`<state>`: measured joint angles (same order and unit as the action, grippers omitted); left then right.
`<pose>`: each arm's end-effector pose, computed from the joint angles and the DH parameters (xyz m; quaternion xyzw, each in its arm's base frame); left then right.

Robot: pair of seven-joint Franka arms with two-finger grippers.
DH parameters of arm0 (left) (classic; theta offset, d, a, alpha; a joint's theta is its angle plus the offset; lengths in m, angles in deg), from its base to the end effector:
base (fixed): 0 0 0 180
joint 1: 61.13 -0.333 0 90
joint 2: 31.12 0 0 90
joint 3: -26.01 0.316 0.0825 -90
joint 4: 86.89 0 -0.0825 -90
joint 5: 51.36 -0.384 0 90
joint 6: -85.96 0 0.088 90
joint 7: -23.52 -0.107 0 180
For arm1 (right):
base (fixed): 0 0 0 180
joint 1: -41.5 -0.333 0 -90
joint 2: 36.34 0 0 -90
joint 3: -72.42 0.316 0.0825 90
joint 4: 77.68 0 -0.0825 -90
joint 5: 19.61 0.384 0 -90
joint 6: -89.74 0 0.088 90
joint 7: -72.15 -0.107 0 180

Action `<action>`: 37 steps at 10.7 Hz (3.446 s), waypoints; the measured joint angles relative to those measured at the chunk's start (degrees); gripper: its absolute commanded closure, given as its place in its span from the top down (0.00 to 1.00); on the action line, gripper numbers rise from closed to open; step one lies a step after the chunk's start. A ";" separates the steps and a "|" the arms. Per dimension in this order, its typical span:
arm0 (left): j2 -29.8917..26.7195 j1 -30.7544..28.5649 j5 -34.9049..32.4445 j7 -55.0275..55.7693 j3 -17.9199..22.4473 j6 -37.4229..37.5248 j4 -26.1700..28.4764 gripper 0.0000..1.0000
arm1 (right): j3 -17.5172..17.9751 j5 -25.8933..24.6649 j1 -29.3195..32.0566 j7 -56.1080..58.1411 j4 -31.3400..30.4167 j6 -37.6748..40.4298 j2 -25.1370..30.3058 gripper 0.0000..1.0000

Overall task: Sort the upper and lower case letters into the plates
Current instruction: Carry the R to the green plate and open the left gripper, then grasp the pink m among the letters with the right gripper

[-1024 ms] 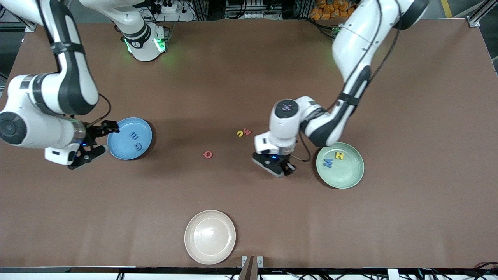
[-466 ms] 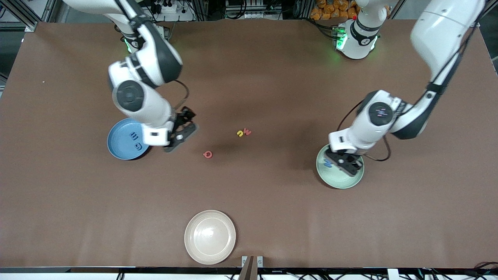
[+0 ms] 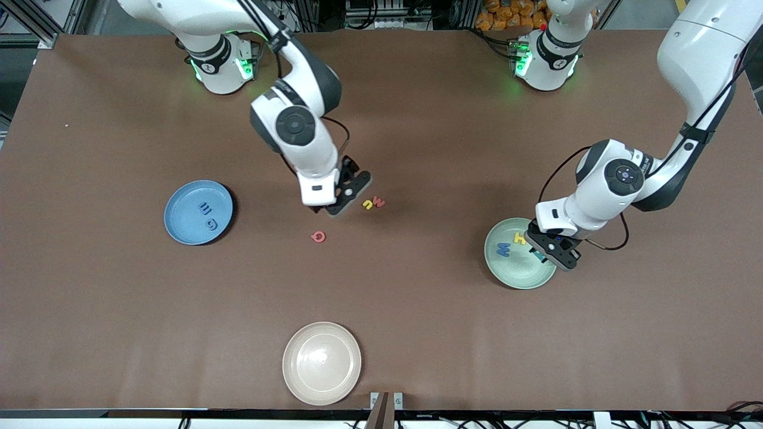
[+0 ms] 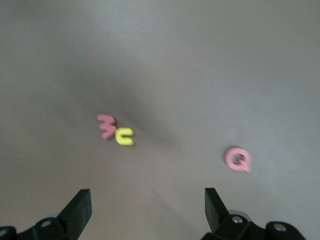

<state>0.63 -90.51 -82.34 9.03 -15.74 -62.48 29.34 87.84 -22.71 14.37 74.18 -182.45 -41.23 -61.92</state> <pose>0.6008 -0.1238 0.2515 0.9160 -0.3880 0.1012 0.0136 0.4856 0.4270 0.2998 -0.9230 -0.3828 -0.0003 0.0392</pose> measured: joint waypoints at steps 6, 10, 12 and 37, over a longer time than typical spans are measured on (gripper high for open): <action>-0.03 -1.05 -0.44 -0.17 -0.01 -0.11 -1.29 1.00 | -0.91 -9.01 -7.91 -13.52 1.77 -7.56 -9.52 0.83; 0.23 0.45 -0.45 0.34 -0.13 -0.14 -2.13 1.00 | -1.32 -9.51 -8.23 -14.00 9.29 -7.52 -13.95 0.78; 0.34 3.34 -0.47 3.56 -0.16 -0.15 -2.14 1.00 | -1.34 -12.20 -8.57 -13.94 11.06 -7.47 -16.28 0.78; 4.45 4.49 -4.69 4.91 0.33 -0.15 -6.46 1.00 | -1.42 -1.86 -6.20 -16.01 14.54 2.47 -13.16 0.00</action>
<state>5.08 -86.02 -87.02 13.94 -15.41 -62.62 22.88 86.42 -24.57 8.17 58.17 -167.90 -38.76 -75.08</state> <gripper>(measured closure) 0.000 0.718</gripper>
